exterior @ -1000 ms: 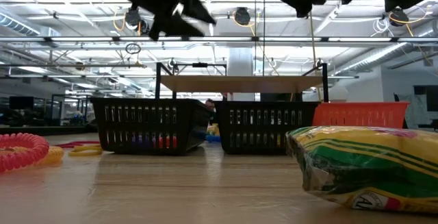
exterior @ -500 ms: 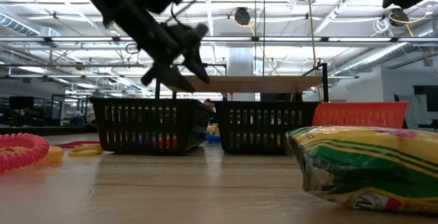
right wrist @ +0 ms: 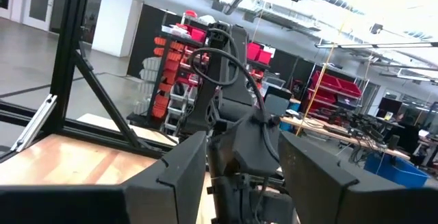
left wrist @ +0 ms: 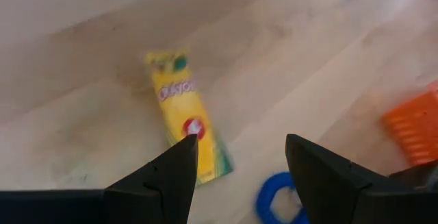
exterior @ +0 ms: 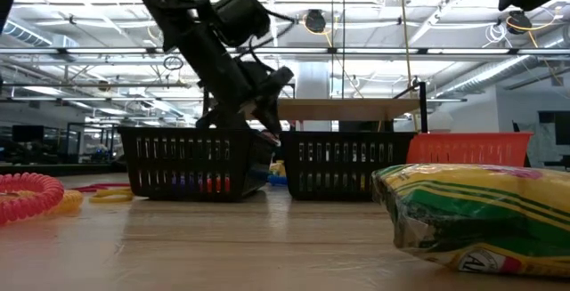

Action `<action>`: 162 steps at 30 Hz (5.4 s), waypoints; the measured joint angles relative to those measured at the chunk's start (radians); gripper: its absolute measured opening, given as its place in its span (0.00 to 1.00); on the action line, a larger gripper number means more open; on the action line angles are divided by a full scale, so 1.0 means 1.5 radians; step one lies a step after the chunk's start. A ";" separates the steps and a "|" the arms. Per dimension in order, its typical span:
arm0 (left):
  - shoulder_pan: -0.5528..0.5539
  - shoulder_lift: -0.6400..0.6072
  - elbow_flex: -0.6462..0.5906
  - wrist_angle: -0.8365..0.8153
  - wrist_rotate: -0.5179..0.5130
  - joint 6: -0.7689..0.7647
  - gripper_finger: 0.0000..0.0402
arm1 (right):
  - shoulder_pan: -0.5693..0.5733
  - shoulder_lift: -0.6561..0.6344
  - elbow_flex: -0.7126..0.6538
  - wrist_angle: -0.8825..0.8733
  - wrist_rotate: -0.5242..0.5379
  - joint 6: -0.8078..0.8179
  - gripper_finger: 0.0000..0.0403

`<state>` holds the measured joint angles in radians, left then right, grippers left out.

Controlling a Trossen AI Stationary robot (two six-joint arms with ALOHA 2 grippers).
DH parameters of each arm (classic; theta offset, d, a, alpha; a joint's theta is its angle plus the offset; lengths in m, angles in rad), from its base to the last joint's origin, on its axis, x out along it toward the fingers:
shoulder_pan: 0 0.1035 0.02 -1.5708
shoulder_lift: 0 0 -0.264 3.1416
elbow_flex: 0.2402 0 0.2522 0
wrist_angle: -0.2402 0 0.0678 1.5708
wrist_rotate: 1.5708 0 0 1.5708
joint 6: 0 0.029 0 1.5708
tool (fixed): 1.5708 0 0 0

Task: Pick & Place Office Desk Supplies
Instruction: Put the crayon box into the right black basket

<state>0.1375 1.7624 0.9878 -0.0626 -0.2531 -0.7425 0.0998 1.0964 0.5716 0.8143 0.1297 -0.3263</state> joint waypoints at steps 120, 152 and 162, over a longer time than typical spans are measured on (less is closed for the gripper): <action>0.029 0.009 0.070 -0.103 -0.010 0.769 0.56 | 0.000 0.000 0.000 -0.103 0.001 -0.036 0.42; -0.044 0.050 0.069 -0.099 -0.097 1.387 0.56 | 0.000 0.000 0.000 -0.154 0.000 -0.087 0.42; -0.011 0.093 0.069 -0.041 -0.141 1.402 0.56 | 0.000 0.000 0.000 -0.185 0.001 -0.081 0.42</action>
<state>0.1212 1.9026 1.0908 -0.1237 -0.4652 1.3602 0.0999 1.0962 0.5713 0.5367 0.1307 -0.4471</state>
